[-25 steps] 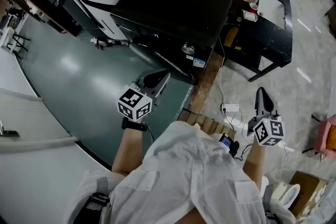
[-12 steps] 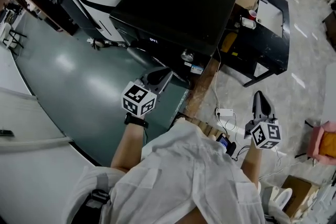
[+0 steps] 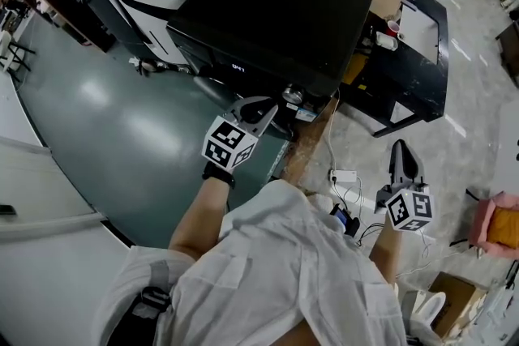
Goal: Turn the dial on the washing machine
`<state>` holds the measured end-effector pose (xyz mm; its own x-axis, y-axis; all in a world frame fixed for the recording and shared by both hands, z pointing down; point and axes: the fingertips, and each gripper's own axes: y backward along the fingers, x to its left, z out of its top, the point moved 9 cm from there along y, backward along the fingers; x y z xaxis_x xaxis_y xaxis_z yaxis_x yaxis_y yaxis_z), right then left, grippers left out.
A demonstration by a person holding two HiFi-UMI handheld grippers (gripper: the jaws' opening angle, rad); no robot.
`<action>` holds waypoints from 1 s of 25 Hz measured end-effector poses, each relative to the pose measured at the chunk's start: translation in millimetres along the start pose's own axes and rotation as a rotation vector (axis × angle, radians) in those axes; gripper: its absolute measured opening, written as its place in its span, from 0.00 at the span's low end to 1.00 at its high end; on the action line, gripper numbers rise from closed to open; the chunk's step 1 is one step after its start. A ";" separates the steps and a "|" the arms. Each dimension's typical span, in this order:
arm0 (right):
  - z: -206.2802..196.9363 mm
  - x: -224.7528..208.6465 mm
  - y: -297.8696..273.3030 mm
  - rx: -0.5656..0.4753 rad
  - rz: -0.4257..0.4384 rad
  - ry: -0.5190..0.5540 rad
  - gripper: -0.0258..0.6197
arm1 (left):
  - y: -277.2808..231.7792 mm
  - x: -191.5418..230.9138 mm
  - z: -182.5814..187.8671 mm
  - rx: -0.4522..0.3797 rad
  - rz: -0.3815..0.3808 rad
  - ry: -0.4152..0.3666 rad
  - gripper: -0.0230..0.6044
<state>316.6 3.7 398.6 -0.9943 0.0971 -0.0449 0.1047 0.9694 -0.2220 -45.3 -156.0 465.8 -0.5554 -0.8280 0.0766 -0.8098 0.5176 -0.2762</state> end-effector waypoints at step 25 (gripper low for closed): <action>-13.6 -25.3 -19.9 0.062 0.021 -0.029 0.04 | -98.3 -3.5 -32.2 0.301 0.008 -0.207 0.36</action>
<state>339.3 -15.0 417.4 -0.9908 0.1103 -0.0780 0.1280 0.9512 -0.2809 30.2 -197.0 523.6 -0.4866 -0.8661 -0.1142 -0.6965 0.4636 -0.5477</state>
